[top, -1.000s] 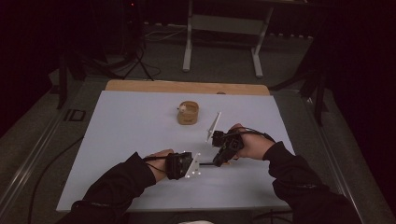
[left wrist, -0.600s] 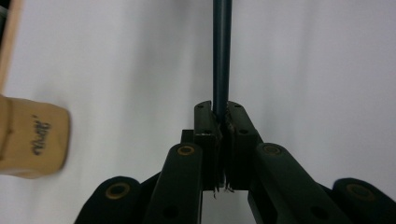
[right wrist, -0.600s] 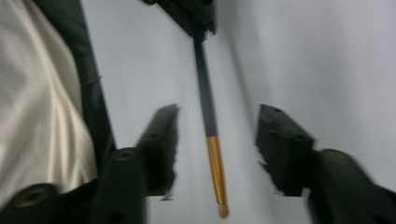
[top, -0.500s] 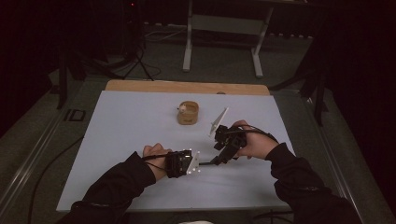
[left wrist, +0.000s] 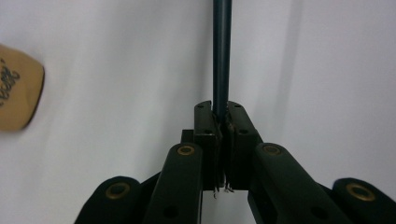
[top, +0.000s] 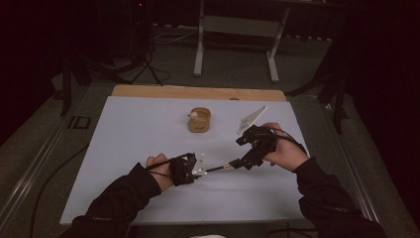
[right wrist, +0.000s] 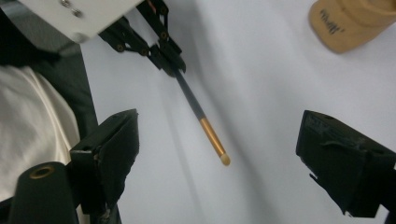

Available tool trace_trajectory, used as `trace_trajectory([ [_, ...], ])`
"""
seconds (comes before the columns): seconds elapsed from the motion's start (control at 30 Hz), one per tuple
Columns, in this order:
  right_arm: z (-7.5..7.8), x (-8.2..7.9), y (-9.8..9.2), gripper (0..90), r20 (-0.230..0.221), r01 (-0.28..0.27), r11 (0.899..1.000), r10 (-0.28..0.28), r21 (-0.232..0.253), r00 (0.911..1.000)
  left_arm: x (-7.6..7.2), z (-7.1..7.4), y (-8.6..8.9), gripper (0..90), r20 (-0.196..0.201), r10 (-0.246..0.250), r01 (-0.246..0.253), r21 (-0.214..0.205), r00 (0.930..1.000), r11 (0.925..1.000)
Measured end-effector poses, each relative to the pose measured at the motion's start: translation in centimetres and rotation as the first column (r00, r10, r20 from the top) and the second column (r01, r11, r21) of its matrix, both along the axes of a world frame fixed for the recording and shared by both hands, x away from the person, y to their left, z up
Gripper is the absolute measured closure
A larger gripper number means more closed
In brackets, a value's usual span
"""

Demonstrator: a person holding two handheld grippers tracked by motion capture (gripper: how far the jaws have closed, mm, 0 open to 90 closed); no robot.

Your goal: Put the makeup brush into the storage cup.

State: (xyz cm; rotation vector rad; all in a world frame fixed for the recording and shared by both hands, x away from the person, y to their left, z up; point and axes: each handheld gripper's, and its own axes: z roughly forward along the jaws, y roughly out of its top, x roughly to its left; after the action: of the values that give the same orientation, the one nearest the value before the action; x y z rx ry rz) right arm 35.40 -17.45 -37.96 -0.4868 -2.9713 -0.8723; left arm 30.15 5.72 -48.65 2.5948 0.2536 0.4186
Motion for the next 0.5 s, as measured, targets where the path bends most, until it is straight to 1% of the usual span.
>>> trace_trajectory([
  [0.03,0.2,-0.1,-0.3,13.3,0.007,0.008,1.0,-0.008,0.019,0.9999,0.0,0.0,0.1,86.2,-0.008,0.013,-0.013,-0.017,0.9999,0.9998],
  [0.07,0.4,-0.2,-0.6,13.4,0.024,0.014,0.999,-0.015,0.036,0.9996,0.1,0.0,0.3,86.2,-0.023,0.018,-0.019,-0.025,0.9996,0.9995],
  [0.1,0.5,-0.3,-0.9,13.3,0.028,0.02,0.998,-0.021,0.052,0.9994,0.2,0.0,0.5,86.2,-0.032,0.017,-0.018,-0.035,0.9993,0.9992],
  [0.13,0.7,-0.4,-1.2,13.4,0.037,0.024,0.998,-0.026,0.065,0.999,0.2,0.0,0.6,86.2,-0.04,0.03,-0.032,-0.05,0.9987,0.9983],
  [0.17,0.8,-0.7,-1.7,13.1,0.065,0.03,0.995,-0.036,0.091,0.9972,0.2,0.0,0.8,86.2,-0.058,0.036,-0.04,-0.067,0.9977,0.9969],
  [0.2,0.8,-0.7,-1.7,13.1,0.065,0.03,0.995,-0.036,0.091,0.9972,0.3,0.1,0.9,86.2,-0.073,0.037,-0.043,-0.09,0.9967,0.995],
  [0.23,0.8,-0.8,-2.0,12.9,0.071,0.036,0.995,-0.043,0.095,0.9966,0.3,0.1,1.1,86.2,-0.077,0.047,-0.054,-0.1,0.9959,0.9935],
  [0.27,0.9,-1.0,-2.6,13.0,0.097,0.048,0.991,-0.06,0.122,0.9935,0.3,0.2,1.2,86.2,-0.087,0.048,-0.057,-0.11,0.9951,0.9923],
  [0.3,0.9,-1.1,-2.9,12.6,0.096,0.05,0.991,-0.063,0.128,0.9934,0.3,0.2,1.4,86.2,-0.092,0.049,-0.06,-0.123,0.9945,0.9906],
  [0.33,0.9,-1.2,-3.1,12.6,0.107,0.059,0.989,-0.073,0.135,0.9916,0.3,0.3,1.6,86.2,-0.098,0.056,-0.069,-0.133,0.9936,0.9887],
  [0.37,0.9,-1.3,-3.3,12.4,0.118,0.06,0.988,-0.077,0.144,0.99,0.4,0.3,1.8,86.2,-0.117,0.056,-0.074,-0.155,0.9915,0.9851],
  [0.43,0.9,-1.4,-3.6,12.2,0.118,0.062,0.986,-0.08,0.153,0.9897,0.4,0.4,2.1,86.2,-0.138,0.065,-0.091,-0.194,0.9883,0.9768],
  [0.47,0.9,-1.6,-3.7,12.2,0.118,0.067,0.984,-0.087,0.164,0.9891,0.5,0.4,2.3,86.2,-0.159,0.061,-0.096,-0.22,0.9853,0.9707],
  [0.5,0.9,-1.7,-3.9,12.1,0.123,0.073,0.982,-0.095,0.175,0.9879,0.5,0.5,2.5,86.2,-0.168,0.062,-0.102,-0.236,0.9837,0.9663],
])
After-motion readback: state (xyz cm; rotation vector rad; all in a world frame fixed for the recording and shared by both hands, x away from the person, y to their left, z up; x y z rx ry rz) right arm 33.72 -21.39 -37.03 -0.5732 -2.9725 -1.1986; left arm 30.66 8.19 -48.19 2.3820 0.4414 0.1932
